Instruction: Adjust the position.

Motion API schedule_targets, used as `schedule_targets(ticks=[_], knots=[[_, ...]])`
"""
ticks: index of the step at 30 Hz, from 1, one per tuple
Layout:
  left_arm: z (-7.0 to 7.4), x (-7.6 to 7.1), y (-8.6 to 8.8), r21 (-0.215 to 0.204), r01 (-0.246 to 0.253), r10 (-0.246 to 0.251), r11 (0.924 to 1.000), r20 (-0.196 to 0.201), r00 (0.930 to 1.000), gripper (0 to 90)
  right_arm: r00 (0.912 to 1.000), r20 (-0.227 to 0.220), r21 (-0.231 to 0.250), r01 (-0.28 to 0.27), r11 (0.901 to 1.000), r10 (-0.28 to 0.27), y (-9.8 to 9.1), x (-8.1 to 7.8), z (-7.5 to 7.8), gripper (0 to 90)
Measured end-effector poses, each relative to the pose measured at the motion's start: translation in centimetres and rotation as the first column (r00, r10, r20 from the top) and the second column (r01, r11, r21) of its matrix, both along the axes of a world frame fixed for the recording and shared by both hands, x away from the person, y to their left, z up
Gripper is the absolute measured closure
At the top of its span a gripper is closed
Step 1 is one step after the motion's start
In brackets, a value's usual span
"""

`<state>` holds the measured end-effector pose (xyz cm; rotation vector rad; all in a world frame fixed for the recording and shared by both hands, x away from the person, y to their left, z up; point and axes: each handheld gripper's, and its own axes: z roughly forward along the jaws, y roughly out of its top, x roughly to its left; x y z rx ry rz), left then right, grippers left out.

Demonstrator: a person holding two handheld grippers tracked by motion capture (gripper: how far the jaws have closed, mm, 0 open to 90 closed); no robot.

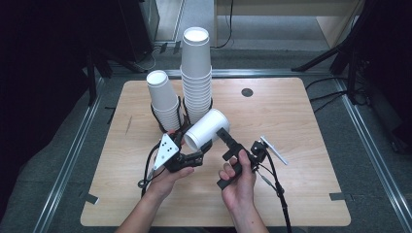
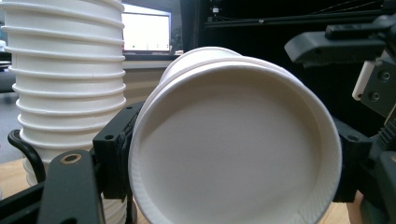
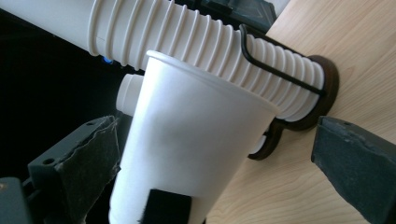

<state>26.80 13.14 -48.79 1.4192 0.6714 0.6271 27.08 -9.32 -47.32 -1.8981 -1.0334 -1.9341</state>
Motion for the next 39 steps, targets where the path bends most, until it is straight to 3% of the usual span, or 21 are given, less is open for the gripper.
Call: schedule_targets(ticks=[2,3,11,19,39], knots=[[0.0,0.0,0.0,0.002,-0.001,0.001,1.0000,0.002,1.0000,22.6,1.0000,-0.005,0.012,0.005,0.9999,-0.005,0.2,0.1,0.0,0.8],[0.0,0.0,0.0,0.002,-0.001,0.001,1.0000,0.002,1.0000,22.6,0.9998,-0.022,0.041,0.001,0.9992,0.000,0.3,0.2,0.0,0.8],[0.0,-0.1,-0.2,0.003,0.006,-0.006,1.0000,0.007,1.0000,22.5,0.9992,-0.041,0.056,0.005,0.9984,-0.003,0.8,0.6,0.3,0.6],[-0.1,-0.2,-0.4,0.016,0.014,-0.014,0.9998,0.013,0.9998,22.6,0.9965,-0.082,0.106,-0.006,0.9943,0.015,1.5,1.3,0.3,0.3],[-0.1,-0.2,-0.3,0.014,0.027,-0.027,0.9995,0.009,0.9996,22.4,0.9879,-0.151,0.158,-0.011,0.9873,0.036,2.6,2.6,0.2,3.3]])
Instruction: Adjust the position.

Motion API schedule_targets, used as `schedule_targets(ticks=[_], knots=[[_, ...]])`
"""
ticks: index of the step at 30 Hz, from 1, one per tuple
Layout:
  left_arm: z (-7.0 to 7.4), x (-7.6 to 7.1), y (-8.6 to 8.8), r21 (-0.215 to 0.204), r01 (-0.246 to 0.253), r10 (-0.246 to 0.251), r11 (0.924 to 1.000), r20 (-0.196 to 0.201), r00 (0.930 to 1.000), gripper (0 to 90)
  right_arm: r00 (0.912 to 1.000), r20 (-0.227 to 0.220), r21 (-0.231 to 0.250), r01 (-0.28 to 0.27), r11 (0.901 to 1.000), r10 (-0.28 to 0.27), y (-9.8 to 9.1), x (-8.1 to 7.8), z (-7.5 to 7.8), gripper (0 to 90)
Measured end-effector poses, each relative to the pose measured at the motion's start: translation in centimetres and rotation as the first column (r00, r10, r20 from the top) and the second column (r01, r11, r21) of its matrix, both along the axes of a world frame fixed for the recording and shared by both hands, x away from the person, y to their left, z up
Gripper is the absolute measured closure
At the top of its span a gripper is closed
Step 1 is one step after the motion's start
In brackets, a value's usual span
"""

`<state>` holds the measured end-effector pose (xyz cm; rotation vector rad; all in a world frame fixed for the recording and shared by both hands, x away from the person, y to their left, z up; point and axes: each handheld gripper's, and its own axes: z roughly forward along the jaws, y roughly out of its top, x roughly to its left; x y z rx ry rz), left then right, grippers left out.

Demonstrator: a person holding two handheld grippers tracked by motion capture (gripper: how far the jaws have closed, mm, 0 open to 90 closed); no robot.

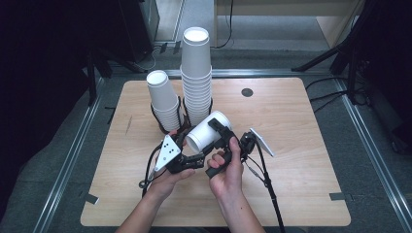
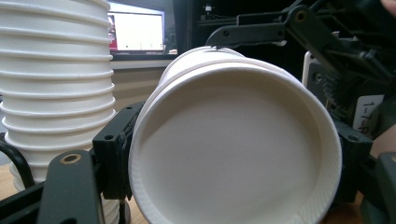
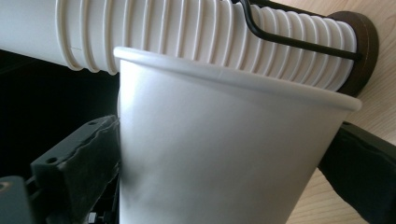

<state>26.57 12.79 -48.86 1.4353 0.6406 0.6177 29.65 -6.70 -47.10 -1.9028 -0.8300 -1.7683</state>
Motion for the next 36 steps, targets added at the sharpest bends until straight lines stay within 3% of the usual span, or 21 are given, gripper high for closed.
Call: schedule_targets(ticks=[15,18,24,30,36], knots=[[-0.03,-0.03,-0.15,0.026,0.008,-0.008,0.9996,0.002,1.0000,21.6,0.9997,-0.022,0.040,0.003,0.9992,-0.003,0.23,0.27,-0.29,10.2],[0.24,-0.16,-0.19,0.049,-0.004,0.004,0.9988,-0.003,1.0000,20.6,0.9999,-0.009,0.035,0.010,0.9993,-0.010,0.30,0.21,-0.32,11.5],[0.51,-0.26,-0.16,0.026,0.007,-0.006,0.9996,-0.023,0.9997,17.2,0.9998,0.017,0.029,0.004,0.9996,-0.005,0.26,0.08,-0.24,12.5],[0.67,-0.23,-0.13,0.038,-0.004,0.005,0.9993,-0.038,0.9993,9.8,0.9993,0.033,0.021,0.014,0.9997,-0.015,-0.12,0.27,-0.15,12.7],[0.76,-0.14,0.17,0.034,-0.011,0.013,0.9994,-0.049,0.9987,8.5,0.9981,0.053,-0.007,0.030,0.9995,-0.030,-0.52,0.48,-0.24,12.8]])
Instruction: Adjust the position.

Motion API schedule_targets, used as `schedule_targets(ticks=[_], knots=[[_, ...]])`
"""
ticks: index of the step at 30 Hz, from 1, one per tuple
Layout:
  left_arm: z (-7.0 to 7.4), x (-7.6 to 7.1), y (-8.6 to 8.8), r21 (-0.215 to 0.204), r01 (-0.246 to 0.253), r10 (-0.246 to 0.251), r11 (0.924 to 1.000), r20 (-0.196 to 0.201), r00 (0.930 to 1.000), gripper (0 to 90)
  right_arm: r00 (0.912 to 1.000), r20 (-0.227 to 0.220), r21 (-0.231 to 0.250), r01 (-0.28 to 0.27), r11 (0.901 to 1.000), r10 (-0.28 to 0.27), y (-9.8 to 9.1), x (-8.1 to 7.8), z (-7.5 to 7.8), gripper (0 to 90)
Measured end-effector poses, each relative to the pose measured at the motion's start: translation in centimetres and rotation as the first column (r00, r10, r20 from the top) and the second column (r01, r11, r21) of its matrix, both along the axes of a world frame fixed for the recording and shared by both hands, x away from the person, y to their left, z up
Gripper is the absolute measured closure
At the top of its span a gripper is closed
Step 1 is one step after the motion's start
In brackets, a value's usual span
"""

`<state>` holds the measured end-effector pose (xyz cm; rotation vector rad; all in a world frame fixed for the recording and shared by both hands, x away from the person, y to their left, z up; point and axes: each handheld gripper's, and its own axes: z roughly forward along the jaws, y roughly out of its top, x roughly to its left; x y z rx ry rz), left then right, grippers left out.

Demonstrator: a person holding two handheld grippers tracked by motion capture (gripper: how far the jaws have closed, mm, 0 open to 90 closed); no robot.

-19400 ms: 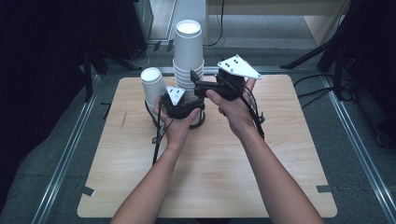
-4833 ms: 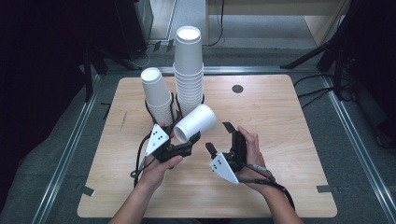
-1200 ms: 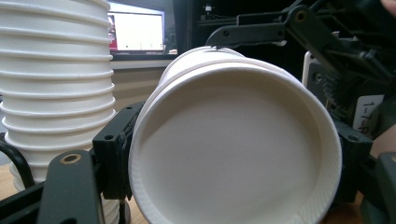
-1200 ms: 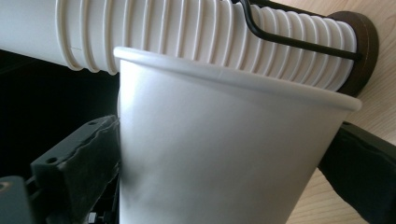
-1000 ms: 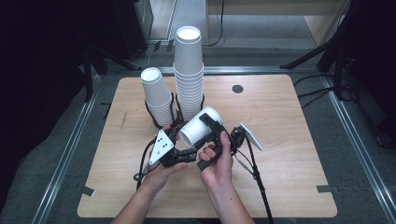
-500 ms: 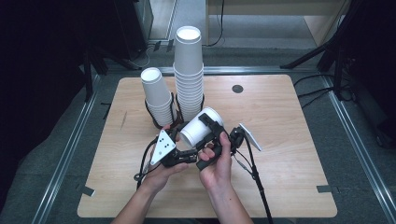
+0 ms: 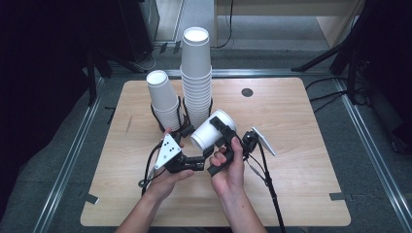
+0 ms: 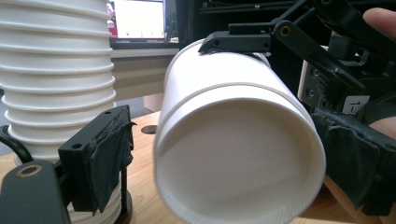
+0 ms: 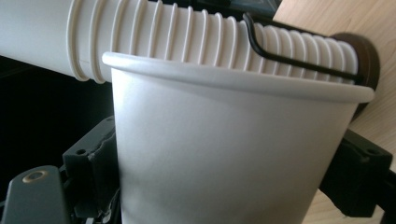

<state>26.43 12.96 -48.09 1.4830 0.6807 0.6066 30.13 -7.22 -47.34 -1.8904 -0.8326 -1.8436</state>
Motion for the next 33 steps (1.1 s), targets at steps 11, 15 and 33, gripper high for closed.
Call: schedule_targets(ticks=[11,15,33], knots=[[-0.1,0.1,0.1,0.010,-0.004,0.004,0.9999,-0.006,1.0000,8.3,0.9966,0.062,-0.101,0.061,0.9931,-0.055,-1.2,0.8,0.1,12.8],[-0.1,0.1,0.2,0.012,-0.014,0.014,0.9998,-0.009,0.9999,8.3,0.9935,0.097,-0.145,0.073,0.9866,-0.060,-1.4,1.1,0.2,12.8],[-0.3,0.4,0.9,0.010,-0.033,0.033,0.9994,-0.023,0.9992,8.4,0.9228,0.381,-0.422,0.231,0.8768,-0.060,-2.8,1.6,1.1,12.9]])
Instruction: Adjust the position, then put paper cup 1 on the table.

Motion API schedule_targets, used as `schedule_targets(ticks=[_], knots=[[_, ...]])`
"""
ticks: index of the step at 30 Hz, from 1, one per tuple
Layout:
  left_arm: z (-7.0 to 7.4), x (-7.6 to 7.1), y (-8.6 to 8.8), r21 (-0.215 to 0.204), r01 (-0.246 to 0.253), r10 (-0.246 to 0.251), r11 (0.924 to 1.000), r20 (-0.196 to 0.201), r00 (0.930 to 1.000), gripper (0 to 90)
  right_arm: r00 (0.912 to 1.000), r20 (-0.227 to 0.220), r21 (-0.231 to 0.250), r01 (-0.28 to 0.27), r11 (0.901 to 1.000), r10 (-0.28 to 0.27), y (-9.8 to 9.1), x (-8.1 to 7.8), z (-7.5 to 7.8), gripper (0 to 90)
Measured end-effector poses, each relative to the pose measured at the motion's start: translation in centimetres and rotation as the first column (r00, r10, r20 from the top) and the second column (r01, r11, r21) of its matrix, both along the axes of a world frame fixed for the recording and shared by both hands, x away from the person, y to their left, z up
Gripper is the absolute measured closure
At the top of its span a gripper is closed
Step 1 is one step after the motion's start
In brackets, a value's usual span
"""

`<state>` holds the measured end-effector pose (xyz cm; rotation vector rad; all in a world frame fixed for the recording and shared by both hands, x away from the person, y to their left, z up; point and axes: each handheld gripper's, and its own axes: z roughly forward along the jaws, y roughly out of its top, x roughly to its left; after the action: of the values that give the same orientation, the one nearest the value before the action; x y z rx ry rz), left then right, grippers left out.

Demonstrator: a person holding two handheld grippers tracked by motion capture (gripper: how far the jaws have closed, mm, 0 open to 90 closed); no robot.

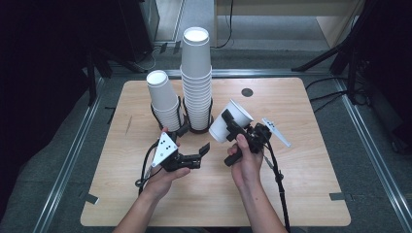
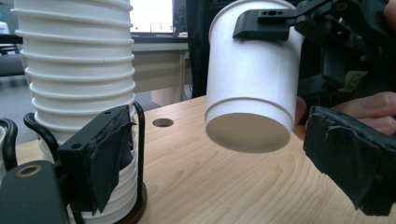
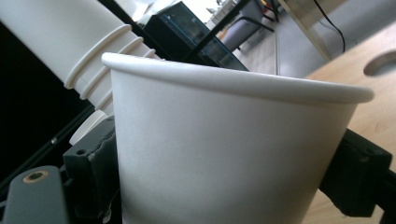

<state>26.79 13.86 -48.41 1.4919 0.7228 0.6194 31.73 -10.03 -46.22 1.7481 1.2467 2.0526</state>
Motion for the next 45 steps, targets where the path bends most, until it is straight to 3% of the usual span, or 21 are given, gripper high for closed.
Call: schedule_targets(ticks=[3,8,11,12,15,17,20,21,23,24,25,26,29,30,33,38,42,43,45], knots=[[-0.1,0.0,0.0,0.000,-0.002,0.002,1.0000,0.004,1.0000,8.4,0.9982,0.059,-0.088,0.008,0.9961,-0.003,-0.4,0.0,0.3,12.9],[-0.1,0.1,0.1,0.003,-0.004,0.004,1.0000,0.005,1.0000,8.4,0.9949,0.101,-0.155,0.018,0.9877,-0.002,-0.6,0.1,0.5,12.9],[-0.1,0.1,0.2,0.005,-0.005,0.005,1.0000,0.003,1.0000,8.5,0.9917,0.128,-0.243,0.033,0.9695,-0.002,-0.8,0.1,0.7,12.9],[-0.1,0.1,0.2,0.005,-0.006,0.006,1.0000,0.002,1.0000,8.5,0.9917,0.128,-0.243,0.033,0.9695,-0.002,-0.8,0.1,0.7,12.9],[-0.1,0.2,0.4,0.002,-0.009,0.009,1.0000,-0.001,1.0000,8.4,0.9831,0.183,-0.272,0.043,0.9614,0.008,-0.8,0.1,0.7,13.0],[-0.1,0.2,0.5,-0.005,-0.013,0.013,0.9999,-0.003,0.9999,8.6,0.9760,0.218,-0.314,0.077,0.9462,-0.007,-1.1,0.2,0.7,13.0],[-0.1,0.3,0.6,-0.007,-0.016,0.016,0.9998,-0.001,0.9999,8.8,0.9723,0.233,-0.332,0.093,0.9387,-0.014,-1.3,0.4,0.6,13.1],[-0.1,0.3,0.6,-0.006,-0.018,0.018,0.9998,0.002,0.9998,8.8,0.9697,0.244,-0.347,0.105,0.9322,-0.018,-1.4,0.5,0.6,13.1],[-0.1,0.3,0.7,-0.006,-0.020,0.020,0.9998,0.004,0.9998,8.9,0.9619,0.272,-0.392,0.135,0.9100,-0.026,-1.6,0.6,0.5,13.2],[-0.1,0.3,0.7,-0.005,-0.022,0.022,0.9997,-0.001,0.9998,8.9,0.9407,0.336,-0.420,0.197,0.8857,-0.050,-1.5,0.7,0.2,13.2],[-0.1,0.3,0.7,-0.005,-0.022,0.022,0.9997,-0.001,0.9998,8.9,0.9294,0.364,-0.434,0.227,0.8717,-0.061,-1.5,0.8,0.1,13.2],[-0.2,0.4,0.7,-0.004,-0.023,0.023,0.9997,-0.003,0.9997,8.9,0.9294,0.364,-0.434,0.227,0.8717,-0.061,-1.5,0.8,0.1,13.2],[-0.2,0.4,0.7,0.000,-0.021,0.021,0.9998,-0.009,0.9997,8.9,0.9175,0.393,-0.461,0.253,0.8507,-0.060,-1.8,0.8,0.4,13.2],[-0.2,0.4,0.7,0.000,-0.021,0.021,0.9998,-0.009,0.9997,8.9,0.9175,0.393,-0.461,0.253,0.8507,-0.060,-1.8,0.8,0.4,13.2],[-0.2,0.4,0.7,0.001,-0.020,0.020,0.9998,-0.010,0.9998,8.9,0.9128,0.403,-0.478,0.272,0.8351,-0.066,-2.2,1.0,0.5,13.2],[-0.3,0.4,0.8,0.006,-0.024,0.024,0.9997,-0.017,0.9996,8.9,0.9114,0.404,-0.493,0.289,0.8206,-0.079,-2.8,1.4,0.5,13.2],[-0.5,0.6,0.8,0.012,-0.032,0.032,0.9994,-0.026,0.9991,9.0,0.9085,0.407,-0.512,0.311,0.8008,-0.093,-3.3,1.9,0.3,13.1],[-0.5,0.6,0.8,0.015,-0.039,0.039,0.9991,-0.033,0.9987,9.8,0.9088,0.406,-0.513,0.313,0.7993,-0.095,-3.4,2.0,0.3,13.1],[-0.9,0.9,0.9,0.036,-0.063,0.066,0.9973,-0.064,0.9958,12.6,0.9045,0.415,-0.525,0.326,0.7861,-0.097,-3.9,2.7,0.1,13.1]])
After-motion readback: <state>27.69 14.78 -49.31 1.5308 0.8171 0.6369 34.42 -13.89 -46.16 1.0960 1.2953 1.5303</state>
